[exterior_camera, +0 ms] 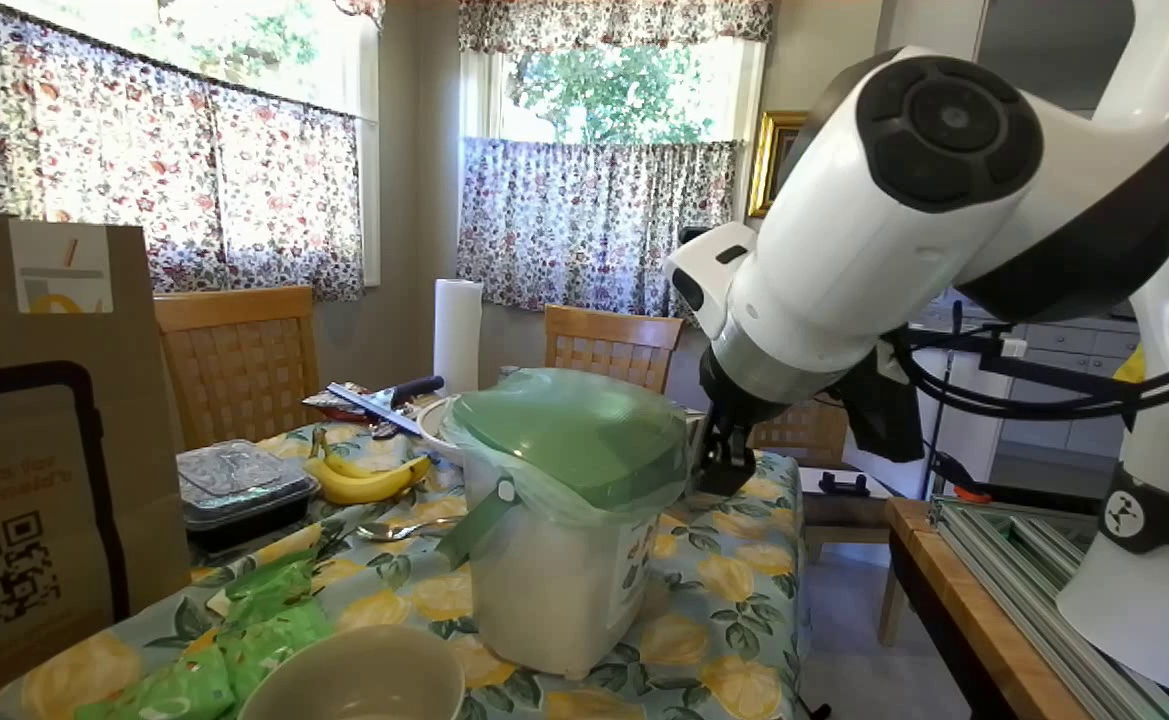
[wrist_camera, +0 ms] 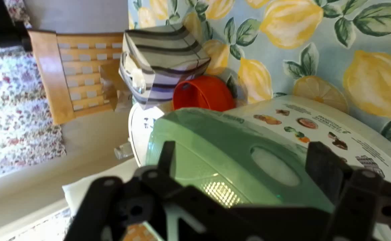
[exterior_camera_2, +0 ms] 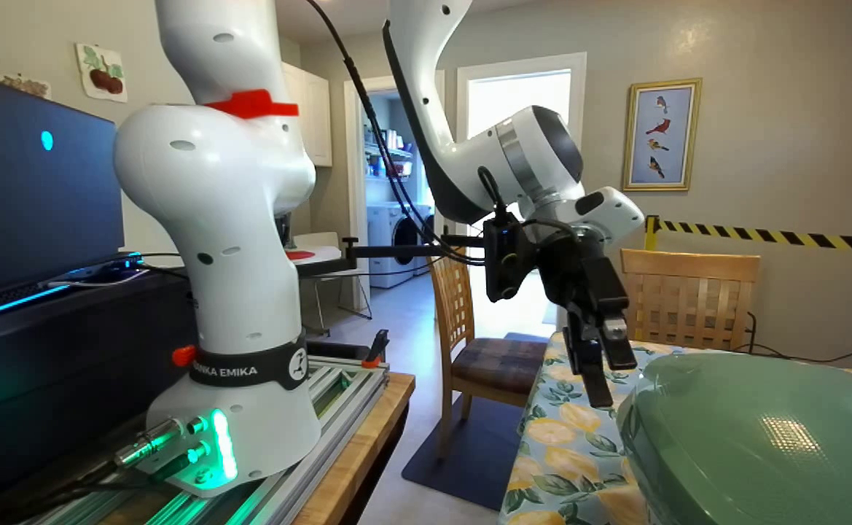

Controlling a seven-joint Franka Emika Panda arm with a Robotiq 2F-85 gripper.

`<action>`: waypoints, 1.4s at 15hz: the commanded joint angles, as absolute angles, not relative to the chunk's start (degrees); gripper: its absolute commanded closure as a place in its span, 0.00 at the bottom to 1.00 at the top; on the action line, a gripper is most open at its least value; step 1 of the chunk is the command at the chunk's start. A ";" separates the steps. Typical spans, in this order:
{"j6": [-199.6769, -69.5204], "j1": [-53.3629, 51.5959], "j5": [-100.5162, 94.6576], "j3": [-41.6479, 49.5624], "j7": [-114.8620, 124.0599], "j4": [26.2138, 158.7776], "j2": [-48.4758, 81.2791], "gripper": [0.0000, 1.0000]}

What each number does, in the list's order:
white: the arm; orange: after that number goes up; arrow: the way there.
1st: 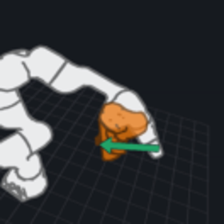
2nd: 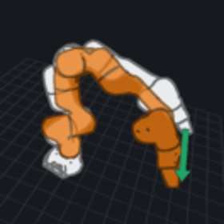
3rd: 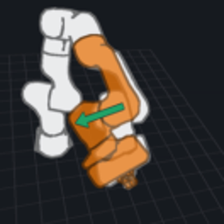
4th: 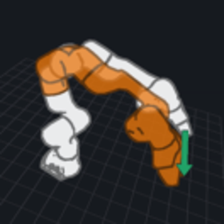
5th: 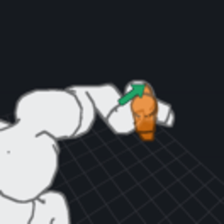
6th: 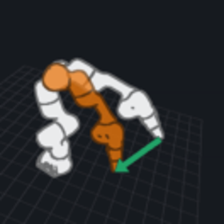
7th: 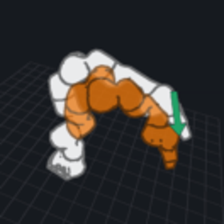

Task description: Turn the bin around then open it.

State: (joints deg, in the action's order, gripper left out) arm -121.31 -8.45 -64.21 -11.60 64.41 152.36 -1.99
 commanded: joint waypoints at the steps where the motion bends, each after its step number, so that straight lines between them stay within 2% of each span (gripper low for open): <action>1: -122.53 -9.61 -75.21 -11.51 64.90 153.63 -0.78 0.00; 2: -121.61 -9.60 -70.19 -11.15 64.30 152.84 -1.47 0.00; 21: -121.36 -9.11 -70.24 -10.34 63.69 151.81 1.75 0.00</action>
